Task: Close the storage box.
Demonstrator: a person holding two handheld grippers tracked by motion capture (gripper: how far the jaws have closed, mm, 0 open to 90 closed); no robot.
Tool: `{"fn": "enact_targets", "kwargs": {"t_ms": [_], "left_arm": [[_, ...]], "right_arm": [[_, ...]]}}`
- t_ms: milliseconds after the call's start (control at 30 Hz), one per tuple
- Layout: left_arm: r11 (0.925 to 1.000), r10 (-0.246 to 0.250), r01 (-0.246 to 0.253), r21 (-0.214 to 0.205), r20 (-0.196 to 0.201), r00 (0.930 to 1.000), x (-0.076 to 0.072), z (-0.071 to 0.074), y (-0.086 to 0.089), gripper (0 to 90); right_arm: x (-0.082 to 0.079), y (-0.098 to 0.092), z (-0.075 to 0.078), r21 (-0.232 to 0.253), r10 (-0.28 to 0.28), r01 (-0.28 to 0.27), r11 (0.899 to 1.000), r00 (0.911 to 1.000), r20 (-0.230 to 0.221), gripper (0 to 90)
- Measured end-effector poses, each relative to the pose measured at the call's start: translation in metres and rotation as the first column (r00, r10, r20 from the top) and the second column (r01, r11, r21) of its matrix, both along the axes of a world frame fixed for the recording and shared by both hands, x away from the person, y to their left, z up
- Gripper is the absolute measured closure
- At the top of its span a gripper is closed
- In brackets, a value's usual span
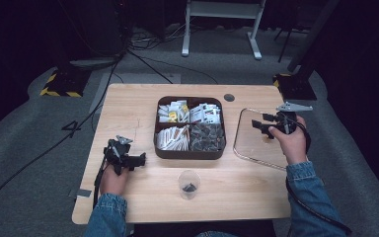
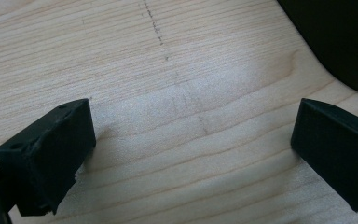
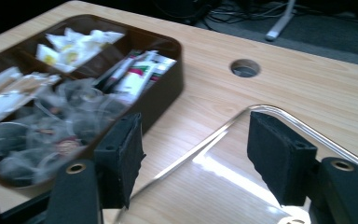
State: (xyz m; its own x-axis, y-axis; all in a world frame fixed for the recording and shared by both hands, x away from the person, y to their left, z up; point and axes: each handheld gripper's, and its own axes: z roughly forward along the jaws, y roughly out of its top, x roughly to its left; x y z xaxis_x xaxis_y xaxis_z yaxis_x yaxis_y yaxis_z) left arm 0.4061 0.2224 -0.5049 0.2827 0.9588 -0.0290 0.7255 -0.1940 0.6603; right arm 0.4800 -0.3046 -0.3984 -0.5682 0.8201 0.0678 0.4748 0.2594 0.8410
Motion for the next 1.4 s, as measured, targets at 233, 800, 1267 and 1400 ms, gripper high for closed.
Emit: {"fn": "enact_targets", "kwargs": {"t_ms": [233,800,1267,1400], "left_arm": [[1.0000,-0.001,0.001,0.000,0.001,1.0000,0.000,0.000,0.000,0.1],[1.0000,-0.003,0.003,-0.001,0.001,1.0000,0.000,0.000,0.000,0.1],[1.0000,-0.004,0.004,0.000,0.000,1.0000,0.000,0.000,0.000,0.1],[1.0000,-0.003,0.003,0.000,0.001,1.0000,0.000,0.000,0.000,0.1]], "right_arm": [[0.009,-0.019,-0.016,-0.036,-0.077,0.077,0.996,0.9970,-0.006,35.8],[0.027,-0.044,-0.066,-0.096,-0.188,0.177,0.980,0.9749,-0.120,36.6],[0.030,-0.047,-0.082,-0.152,-0.199,0.170,0.974,0.9598,-0.199,47.2],[0.030,-0.046,-0.085,-0.170,-0.195,0.161,0.972,0.9588,-0.207,52.2]]}}
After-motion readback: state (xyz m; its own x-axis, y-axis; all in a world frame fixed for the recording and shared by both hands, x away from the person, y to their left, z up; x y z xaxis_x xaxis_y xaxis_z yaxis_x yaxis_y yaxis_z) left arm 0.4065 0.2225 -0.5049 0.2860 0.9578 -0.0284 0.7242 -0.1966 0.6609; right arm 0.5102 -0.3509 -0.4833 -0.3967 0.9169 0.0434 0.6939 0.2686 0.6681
